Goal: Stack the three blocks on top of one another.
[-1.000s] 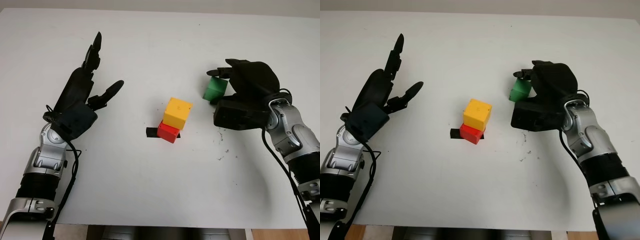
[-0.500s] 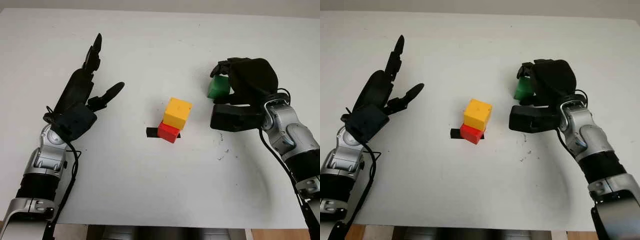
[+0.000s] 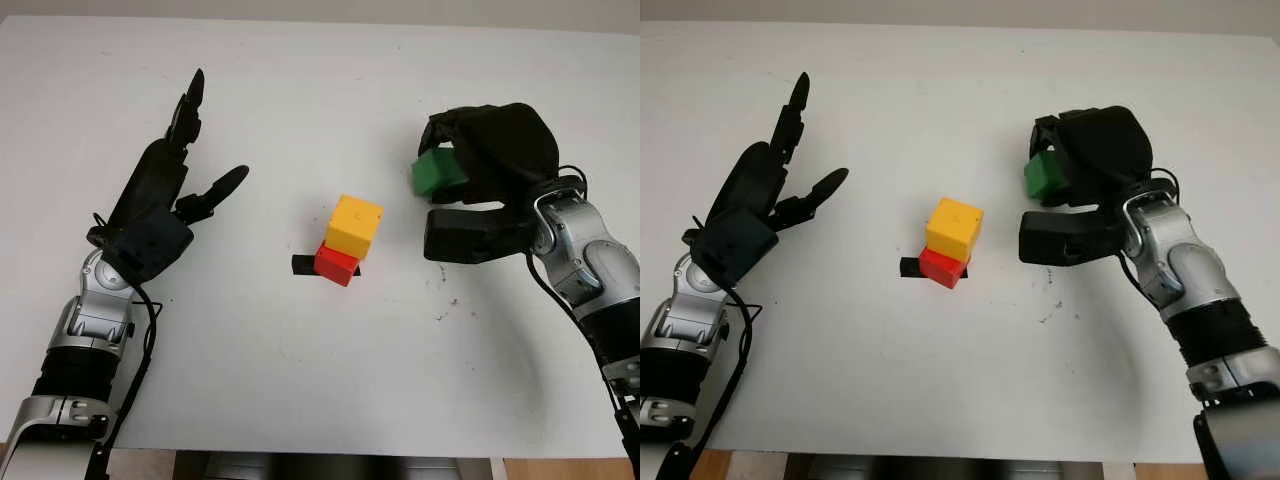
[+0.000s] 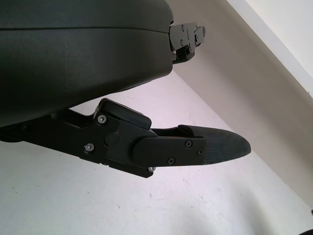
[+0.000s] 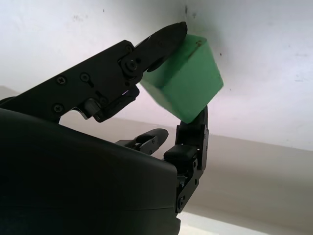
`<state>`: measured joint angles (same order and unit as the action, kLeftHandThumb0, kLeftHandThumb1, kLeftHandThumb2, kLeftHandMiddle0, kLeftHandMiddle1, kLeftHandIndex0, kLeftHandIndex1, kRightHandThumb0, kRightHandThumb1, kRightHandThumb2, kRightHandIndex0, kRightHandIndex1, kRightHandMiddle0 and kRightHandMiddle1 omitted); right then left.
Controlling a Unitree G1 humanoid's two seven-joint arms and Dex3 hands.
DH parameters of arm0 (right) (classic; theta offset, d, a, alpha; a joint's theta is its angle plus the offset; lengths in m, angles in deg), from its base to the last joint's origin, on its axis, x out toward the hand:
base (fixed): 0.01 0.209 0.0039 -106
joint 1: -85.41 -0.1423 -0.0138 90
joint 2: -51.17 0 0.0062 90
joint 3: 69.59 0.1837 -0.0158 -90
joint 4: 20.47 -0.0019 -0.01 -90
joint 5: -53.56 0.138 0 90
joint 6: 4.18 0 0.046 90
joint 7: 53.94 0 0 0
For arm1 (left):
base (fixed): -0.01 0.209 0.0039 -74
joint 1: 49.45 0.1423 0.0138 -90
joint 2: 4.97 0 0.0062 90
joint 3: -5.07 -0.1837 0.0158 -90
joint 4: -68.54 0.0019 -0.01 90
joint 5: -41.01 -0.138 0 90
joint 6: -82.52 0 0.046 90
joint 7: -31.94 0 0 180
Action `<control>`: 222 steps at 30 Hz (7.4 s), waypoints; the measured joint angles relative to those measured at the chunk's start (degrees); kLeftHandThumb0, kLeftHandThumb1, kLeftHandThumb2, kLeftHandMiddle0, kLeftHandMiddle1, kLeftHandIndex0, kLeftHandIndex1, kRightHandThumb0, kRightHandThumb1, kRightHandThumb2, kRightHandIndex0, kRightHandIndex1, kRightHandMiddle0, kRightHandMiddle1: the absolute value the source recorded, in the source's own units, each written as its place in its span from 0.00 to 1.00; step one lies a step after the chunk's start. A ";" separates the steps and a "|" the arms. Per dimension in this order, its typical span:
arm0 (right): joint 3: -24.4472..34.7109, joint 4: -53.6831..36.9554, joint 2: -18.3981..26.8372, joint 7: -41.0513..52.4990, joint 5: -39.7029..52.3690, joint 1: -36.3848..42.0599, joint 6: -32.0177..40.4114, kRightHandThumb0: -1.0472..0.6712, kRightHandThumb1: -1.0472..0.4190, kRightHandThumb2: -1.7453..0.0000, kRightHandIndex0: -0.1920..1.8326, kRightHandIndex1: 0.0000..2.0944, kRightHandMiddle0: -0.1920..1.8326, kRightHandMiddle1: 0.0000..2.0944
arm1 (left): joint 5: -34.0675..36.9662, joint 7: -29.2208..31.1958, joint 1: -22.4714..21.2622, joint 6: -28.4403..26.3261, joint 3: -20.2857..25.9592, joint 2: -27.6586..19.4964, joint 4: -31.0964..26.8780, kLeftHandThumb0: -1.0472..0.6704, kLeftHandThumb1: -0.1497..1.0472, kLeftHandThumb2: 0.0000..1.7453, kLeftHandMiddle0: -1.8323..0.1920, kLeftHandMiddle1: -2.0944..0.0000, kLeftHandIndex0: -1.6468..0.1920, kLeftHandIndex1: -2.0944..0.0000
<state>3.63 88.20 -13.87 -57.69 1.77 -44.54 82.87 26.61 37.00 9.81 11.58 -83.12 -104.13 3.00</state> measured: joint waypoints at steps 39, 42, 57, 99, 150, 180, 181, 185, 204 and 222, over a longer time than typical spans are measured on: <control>13.07 -19.92 0.07 42.54 39.95 -8.38 27.51 0.44 0.07 0.97 0.29 0.02 0.27 0.72 | 0.00 -0.84 -0.02 1.07 -0.67 -0.09 1.15 0.17 1.00 0.26 1.00 1.00 1.00 0.98; 10.17 -20.07 2.07 47.70 38.96 -13.80 27.85 0.44 0.10 0.98 0.32 0.03 0.32 0.70 | -0.07 -0.99 -0.04 0.90 -0.71 -0.09 1.20 0.17 1.00 0.28 1.00 1.00 1.00 0.98; 5.70 -6.80 1.43 58.00 40.70 -26.35 7.14 0.37 0.14 0.97 0.34 0.04 0.41 0.66 | 1.02 -1.85 -0.63 -0.34 -0.77 0.80 1.05 0.19 1.00 0.36 1.00 1.00 1.00 0.98; 0.70 -1.06 -2.58 69.04 40.27 -29.06 -8.03 0.33 0.07 0.97 0.30 0.02 0.30 0.80 | -2.10 -3.66 -0.51 -2.06 -1.32 0.85 -0.69 0.15 1.00 0.30 1.00 1.00 1.00 0.99; -0.36 4.98 -3.87 65.46 37.58 -28.16 -16.23 0.32 0.06 0.97 0.28 0.02 0.27 0.82 | -1.61 -3.61 1.22 -2.86 -1.42 0.86 -2.93 0.14 1.00 0.30 1.00 1.00 1.00 0.98; -0.55 5.90 -4.96 66.25 38.72 -27.38 -14.26 0.24 0.10 0.97 0.22 0.01 0.22 0.63 | -1.10 -3.30 1.90 -4.28 -1.41 0.85 -4.77 0.15 1.00 0.29 1.00 1.00 1.00 0.99; -0.83 5.84 -4.95 66.61 38.17 -27.40 -14.23 0.23 0.11 0.97 0.21 0.01 0.20 0.59 | -1.10 -3.30 1.90 -4.28 -1.41 0.85 -4.77 0.15 1.00 0.29 1.00 1.00 1.00 0.99; -1.94 5.37 -4.88 68.06 36.18 -27.38 -13.68 0.16 0.13 0.97 0.13 0.00 0.12 0.37 | -1.10 -3.30 1.89 -4.28 -1.41 0.85 -4.75 0.14 1.00 0.29 1.00 1.00 1.00 0.99; -0.04 -1.11 -2.18 75.79 40.90 -27.51 -7.31 0.00 0.07 0.96 0.00 0.00 0.00 0.00 | -1.19 -3.34 1.77 -2.59 -1.42 0.84 -2.44 0.14 1.00 0.29 1.00 1.00 1.00 0.97; 25.23 -4.70 -6.47 38.96 55.16 -4.25 7.19 0.09 0.00 0.60 0.00 0.00 0.00 0.00 | 3.71 -2.47 1.77 -3.82 -0.39 2.20 -2.41 0.15 1.00 0.32 1.00 1.00 1.00 0.99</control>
<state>28.85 83.49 -20.34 -18.73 56.93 -48.79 90.06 30.32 34.53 11.58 7.75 -83.51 -101.93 0.59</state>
